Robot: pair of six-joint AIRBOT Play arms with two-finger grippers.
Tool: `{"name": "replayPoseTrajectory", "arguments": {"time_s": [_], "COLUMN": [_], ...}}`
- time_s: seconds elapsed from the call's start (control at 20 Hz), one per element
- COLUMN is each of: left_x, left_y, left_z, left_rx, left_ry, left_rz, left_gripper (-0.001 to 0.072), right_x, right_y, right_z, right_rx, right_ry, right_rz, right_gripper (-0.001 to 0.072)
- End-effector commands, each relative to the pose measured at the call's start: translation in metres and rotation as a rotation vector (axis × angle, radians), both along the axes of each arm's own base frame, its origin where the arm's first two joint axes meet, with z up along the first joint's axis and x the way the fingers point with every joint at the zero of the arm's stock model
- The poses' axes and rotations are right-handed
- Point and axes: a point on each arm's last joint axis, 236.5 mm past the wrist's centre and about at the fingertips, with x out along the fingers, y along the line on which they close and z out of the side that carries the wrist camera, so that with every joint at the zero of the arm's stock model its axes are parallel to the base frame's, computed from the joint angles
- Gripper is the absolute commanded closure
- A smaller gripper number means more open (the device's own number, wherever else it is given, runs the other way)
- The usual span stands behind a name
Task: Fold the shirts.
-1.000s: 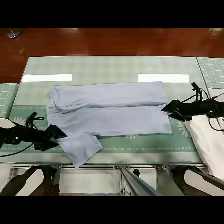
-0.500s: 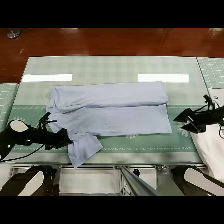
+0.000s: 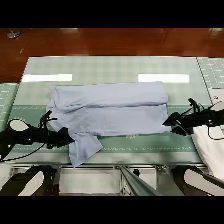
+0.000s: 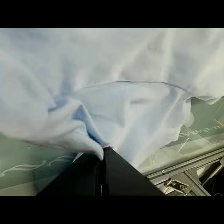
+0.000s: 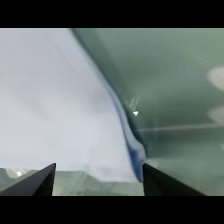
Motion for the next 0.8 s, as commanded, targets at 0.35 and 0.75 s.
{"name": "replayPoseTrajectory", "arguments": {"time_s": [0.35, 0.75], "left_x": [0.080, 0.209], "left_y": [0.035, 0.068], "left_z": [0.057, 0.094], "left_rx": [0.028, 0.060], "left_ry": [-0.226, -0.410], "left_rz": [0.065, 0.195], "left_gripper": [0.0687, 0.0688], "right_x": [0.089, 0.179], "right_y": [-0.003, 0.003], "right_z": [0.052, 0.083], "right_rx": [-0.018, 0.008], "right_ry": [-0.252, -0.388], "right_rz": [0.046, 0.006], "right_gripper": [0.0686, 0.0686]}}
